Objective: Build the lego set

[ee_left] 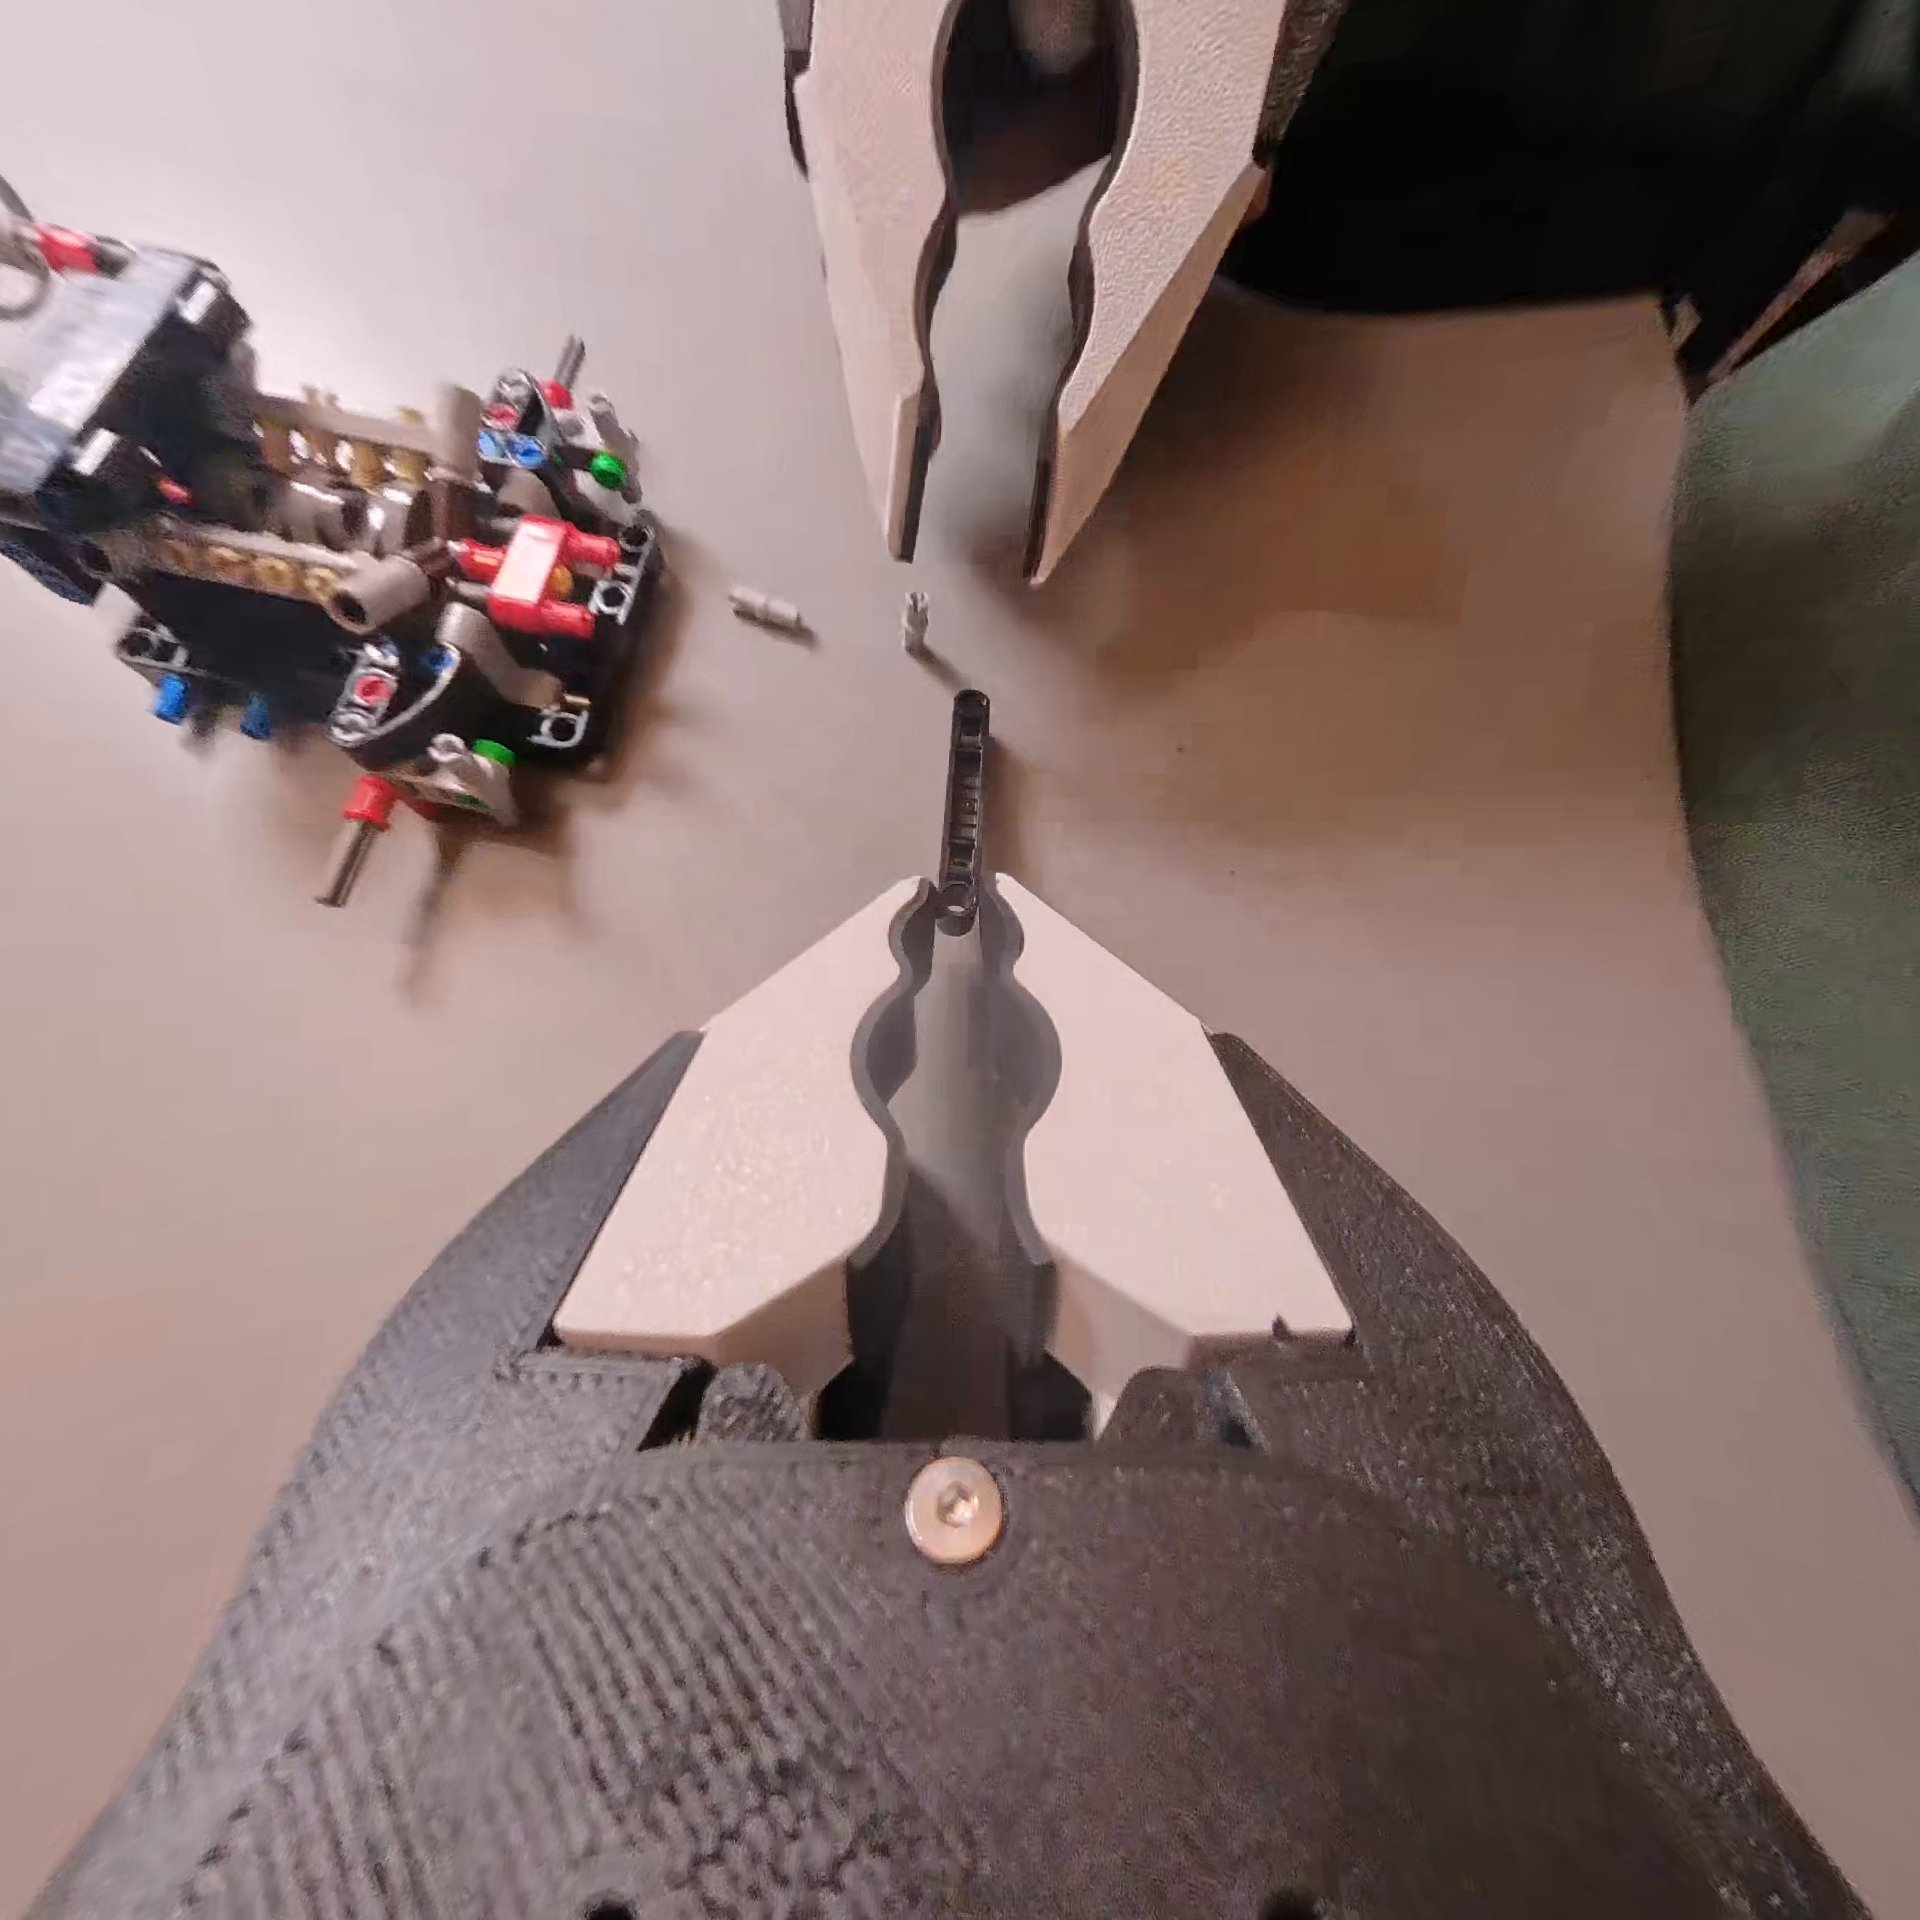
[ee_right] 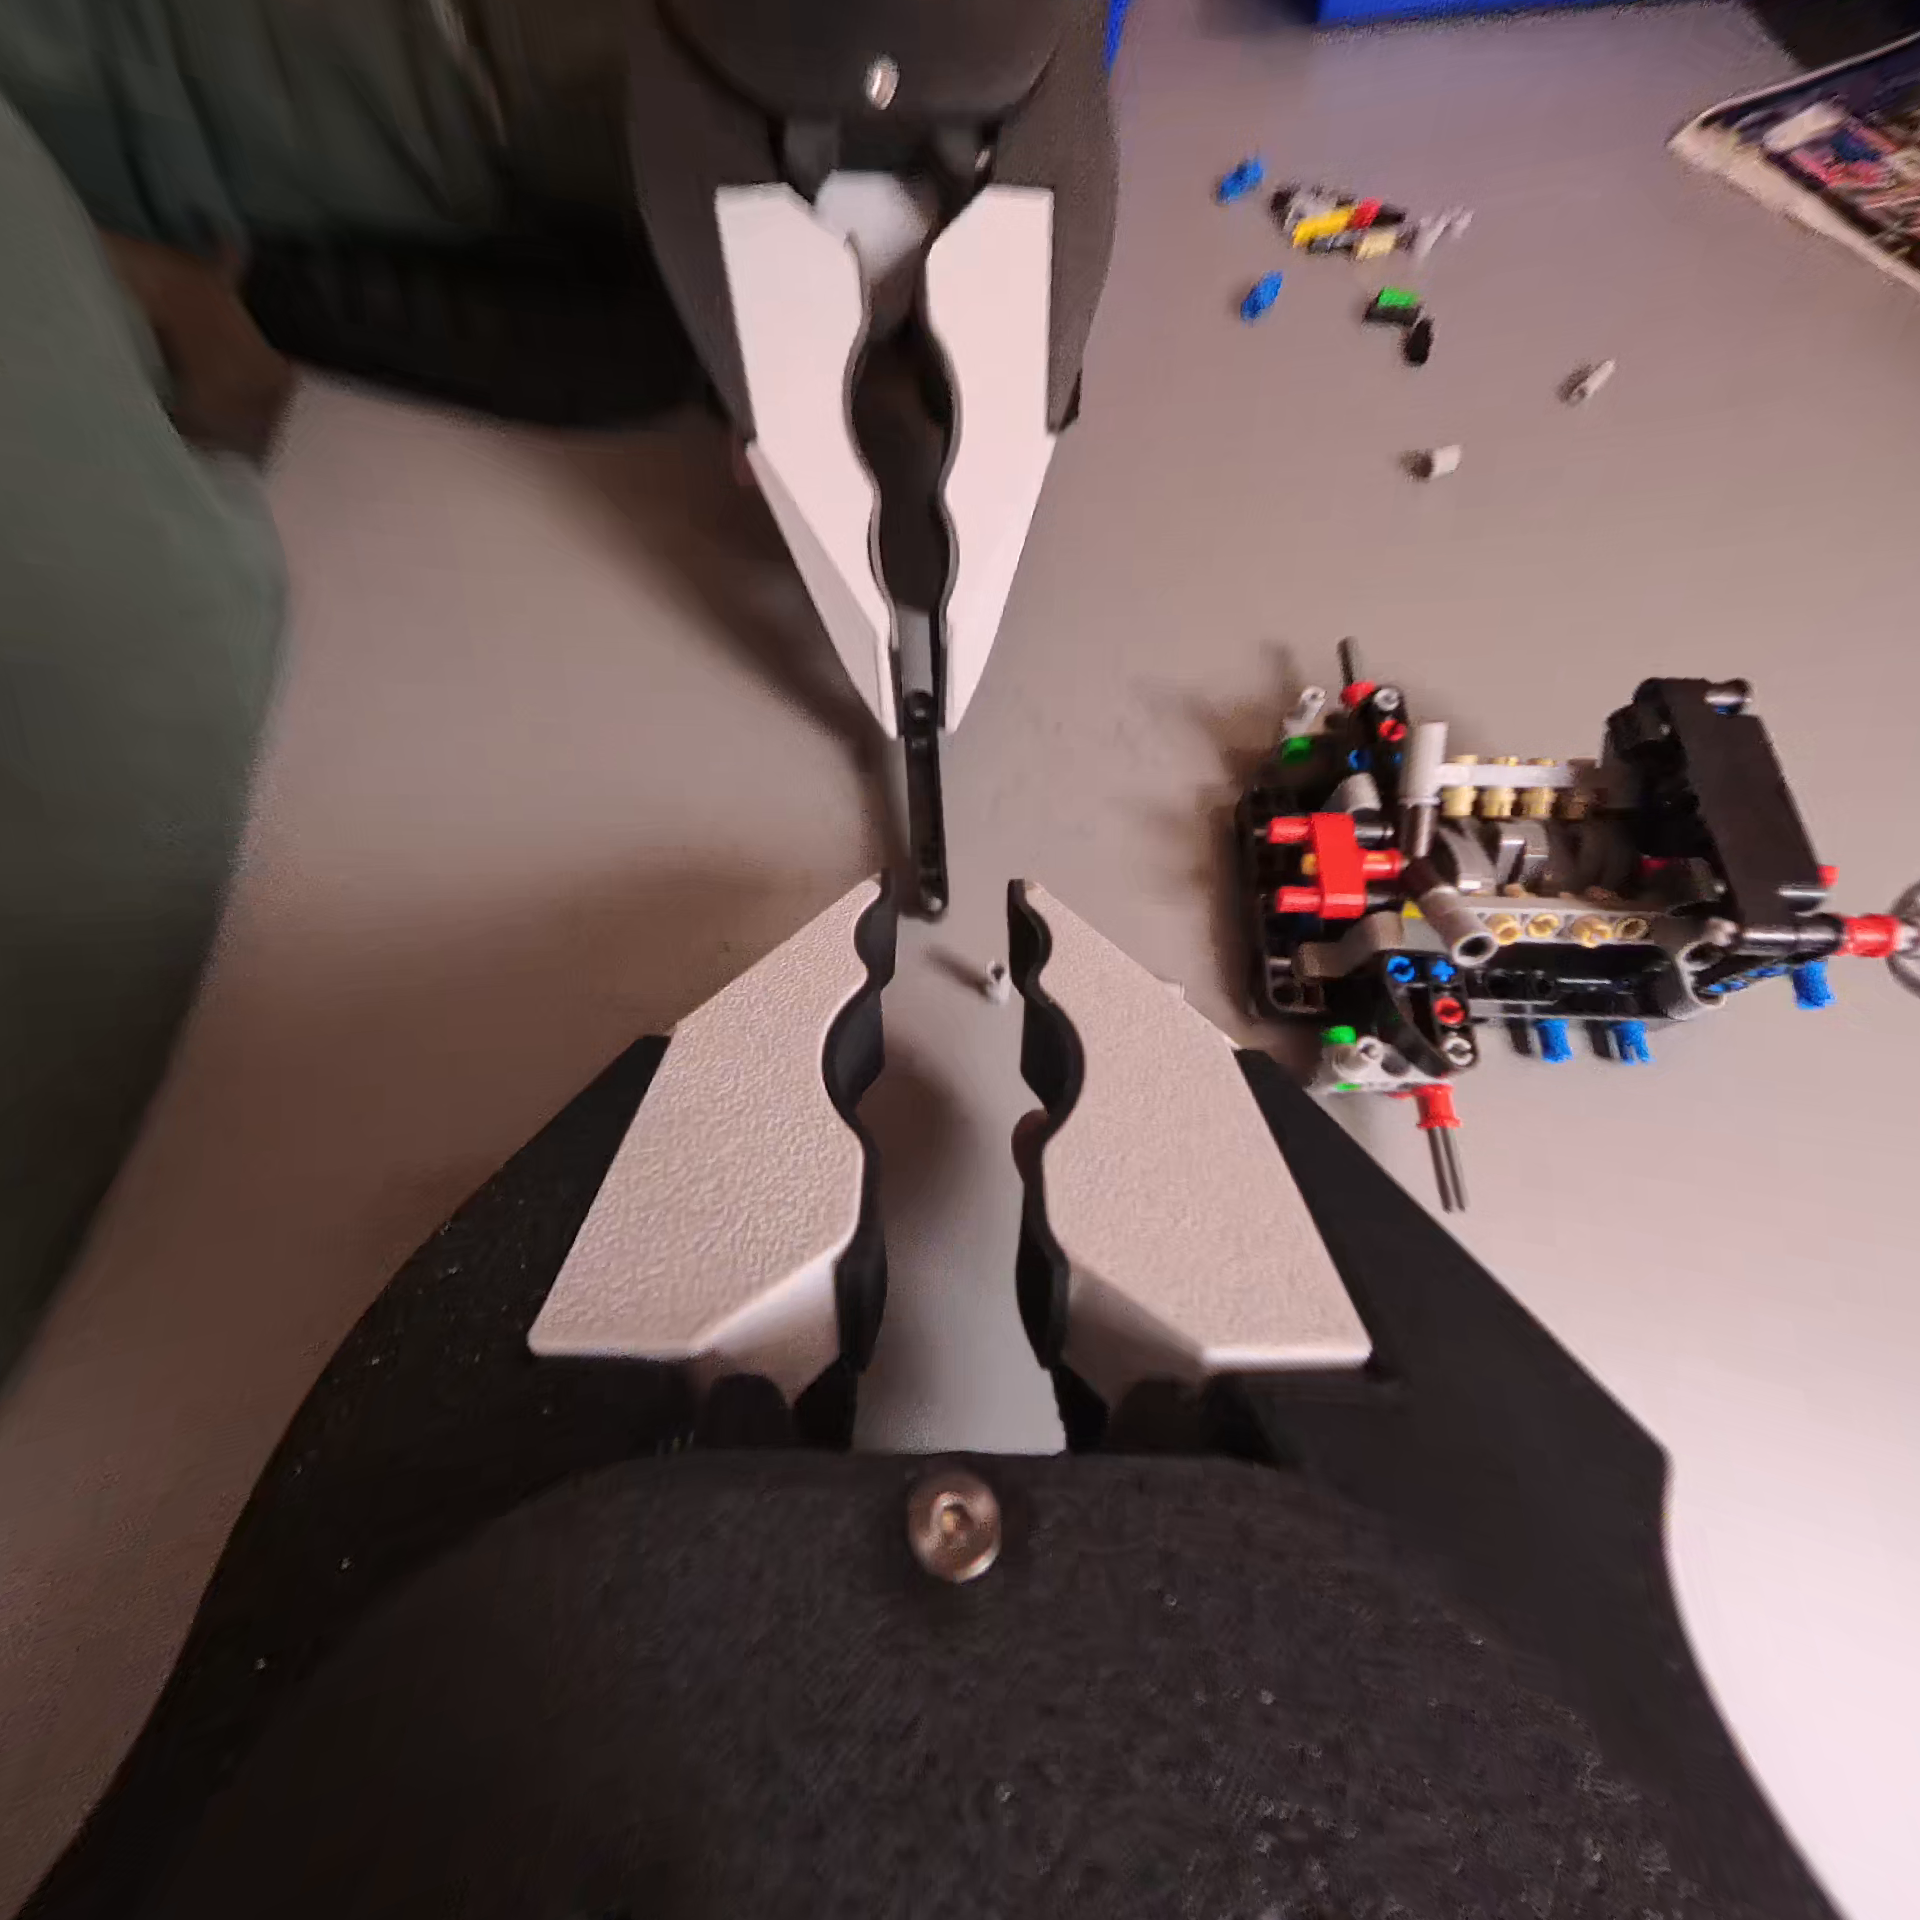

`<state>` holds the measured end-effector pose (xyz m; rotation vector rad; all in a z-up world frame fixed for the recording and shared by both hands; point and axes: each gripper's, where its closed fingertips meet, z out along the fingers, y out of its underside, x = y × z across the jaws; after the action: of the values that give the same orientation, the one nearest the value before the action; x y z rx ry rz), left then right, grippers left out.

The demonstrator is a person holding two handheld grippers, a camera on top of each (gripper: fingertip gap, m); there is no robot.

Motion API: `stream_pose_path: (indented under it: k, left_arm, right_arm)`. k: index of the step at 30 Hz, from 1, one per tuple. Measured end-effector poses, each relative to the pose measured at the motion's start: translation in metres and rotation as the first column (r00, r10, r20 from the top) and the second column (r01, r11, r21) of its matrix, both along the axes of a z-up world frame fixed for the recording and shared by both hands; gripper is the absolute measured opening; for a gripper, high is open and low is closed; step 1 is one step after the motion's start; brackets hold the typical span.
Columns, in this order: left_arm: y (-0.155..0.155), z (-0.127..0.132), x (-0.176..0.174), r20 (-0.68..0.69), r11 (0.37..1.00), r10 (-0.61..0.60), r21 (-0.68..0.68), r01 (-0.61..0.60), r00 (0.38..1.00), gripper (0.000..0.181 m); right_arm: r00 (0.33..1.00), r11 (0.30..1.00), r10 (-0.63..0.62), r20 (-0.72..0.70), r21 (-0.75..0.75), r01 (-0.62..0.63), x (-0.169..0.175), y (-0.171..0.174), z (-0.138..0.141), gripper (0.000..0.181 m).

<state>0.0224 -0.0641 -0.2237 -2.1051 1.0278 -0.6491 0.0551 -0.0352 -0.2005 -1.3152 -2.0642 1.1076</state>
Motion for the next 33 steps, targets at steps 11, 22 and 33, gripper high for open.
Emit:
stream_pose_path:
  k: [11, 22, 33]
  left_arm:
    - [0.004, -0.008, -0.001, -0.076, 1.0, 0.008, 0.029, -0.006, 0.997, 0.012]
    - [0.01, -0.006, 0.0, -0.088, 0.996, 0.023, 0.082, -0.016, 0.996, 0.016]
    - [0.022, 0.01, 0.014, 0.054, 0.992, 0.087, 0.087, -0.092, 0.995, 0.017]
  right_arm:
    - [0.996, 0.978, -0.015, 0.087, 0.209, -0.004, 0.007, 0.015, -0.024, 0.017]
    - [0.992, 0.969, -0.061, 0.113, 0.247, 0.031, 0.006, 0.025, -0.031, 0.013]
    - [0.997, 0.948, -0.03, 0.074, 0.317, 0.005, 0.0, 0.016, -0.028, 0.003]
